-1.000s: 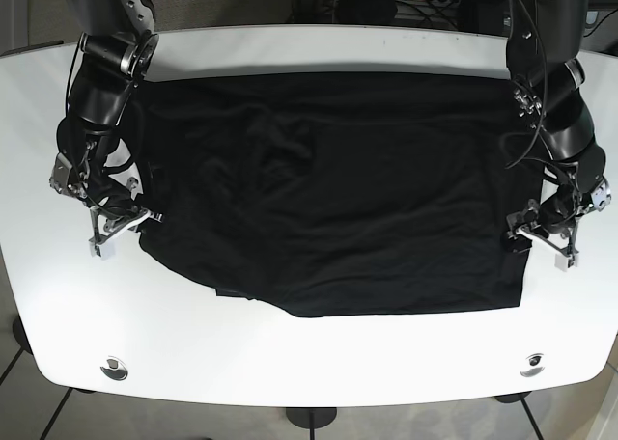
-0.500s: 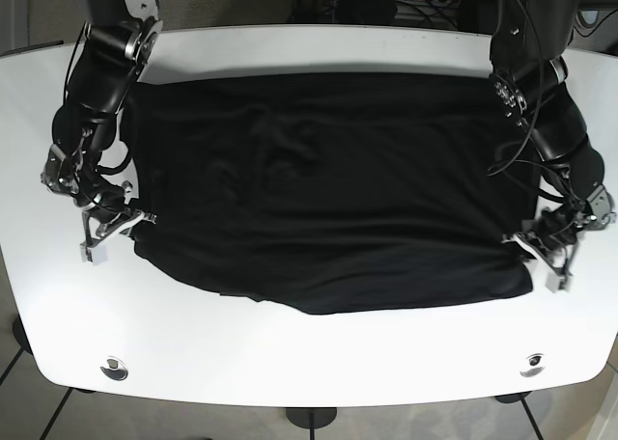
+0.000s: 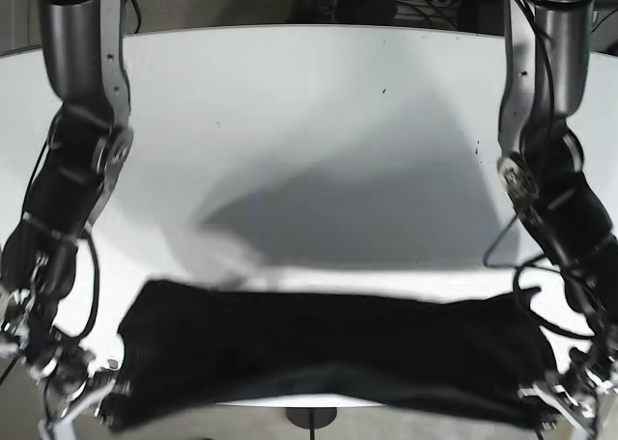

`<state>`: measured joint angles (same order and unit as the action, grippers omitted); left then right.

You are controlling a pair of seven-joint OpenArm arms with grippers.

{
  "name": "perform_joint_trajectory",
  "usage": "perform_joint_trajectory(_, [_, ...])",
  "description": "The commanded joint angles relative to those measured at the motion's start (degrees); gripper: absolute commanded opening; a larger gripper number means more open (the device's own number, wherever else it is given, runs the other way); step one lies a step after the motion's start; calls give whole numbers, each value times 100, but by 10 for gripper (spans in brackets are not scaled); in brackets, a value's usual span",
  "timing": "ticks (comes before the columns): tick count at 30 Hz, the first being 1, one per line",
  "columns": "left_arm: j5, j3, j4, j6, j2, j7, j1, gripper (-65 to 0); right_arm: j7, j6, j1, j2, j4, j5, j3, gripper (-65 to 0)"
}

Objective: Fold the T-shirt properly
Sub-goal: 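Lift the black shirt with both grippers, swing and lay it down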

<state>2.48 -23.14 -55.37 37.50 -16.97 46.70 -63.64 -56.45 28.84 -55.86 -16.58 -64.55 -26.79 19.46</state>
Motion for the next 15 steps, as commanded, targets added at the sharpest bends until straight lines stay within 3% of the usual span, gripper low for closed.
perform_joint_trajectory(1, [108,120,-5,-44,-145,-235,-788,-650,5,13,-880,-87,42,-113,10,-634])
perform_joint_trajectory(6, [117,164,-164,-44,-347,-208,-1043,-650,-311,13,-1417,-114,25,-165,54,-634])
perform_joint_trajectory(13, [143,-64,-199,0,-531,-226,-76,-650,-329,-5,-89,-439,-564,-702,62,-634])
perform_joint_trajectory(14, [143,-240,-243,9,-531,-217,65,-650,-417,-40,104,-456,-652,-825,71,-634])
perform_joint_trajectory(15, [143,-425,-463,9,-531,-182,346,-650,-549,-233,447,-536,-916,-1027,159,-634])
